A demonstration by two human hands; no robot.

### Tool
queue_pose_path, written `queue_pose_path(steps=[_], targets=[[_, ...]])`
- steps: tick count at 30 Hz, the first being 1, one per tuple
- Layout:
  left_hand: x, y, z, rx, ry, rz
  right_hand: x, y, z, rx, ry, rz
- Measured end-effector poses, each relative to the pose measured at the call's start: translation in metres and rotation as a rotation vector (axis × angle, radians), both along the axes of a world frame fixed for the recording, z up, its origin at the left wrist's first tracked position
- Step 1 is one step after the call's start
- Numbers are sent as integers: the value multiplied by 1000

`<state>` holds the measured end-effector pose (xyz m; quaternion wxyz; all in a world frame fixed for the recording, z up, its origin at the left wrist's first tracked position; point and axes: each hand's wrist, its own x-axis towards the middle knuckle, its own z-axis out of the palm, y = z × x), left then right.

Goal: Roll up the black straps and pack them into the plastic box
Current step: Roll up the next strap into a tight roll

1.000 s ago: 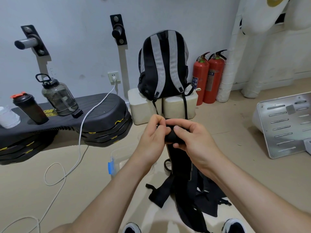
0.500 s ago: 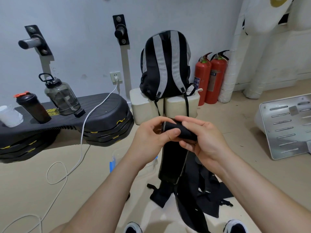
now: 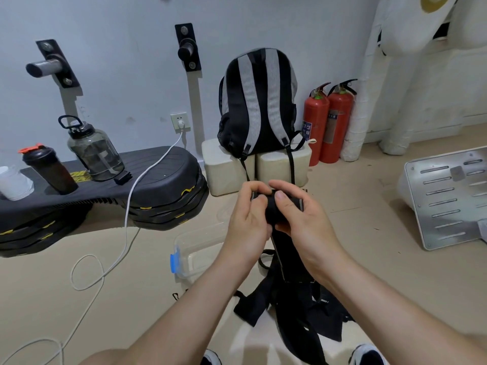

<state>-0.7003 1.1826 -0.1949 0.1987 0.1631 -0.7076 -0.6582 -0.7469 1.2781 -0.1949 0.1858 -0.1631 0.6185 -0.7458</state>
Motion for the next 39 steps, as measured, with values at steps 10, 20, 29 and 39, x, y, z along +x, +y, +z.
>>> queue_pose_path(steps=[10, 20, 29, 39], targets=[[6, -14, 10, -110, 60, -163, -9, 8, 13, -184, -206, 35], [4, -13, 6, -280, -90, 18, -13, 11, 14, -102, -155, 139], [7, -12, 2, -272, -57, -123, -4, 10, 10, -58, -123, 96], [11, -20, 10, -155, -52, -367, -9, 7, 15, -163, -300, -35]])
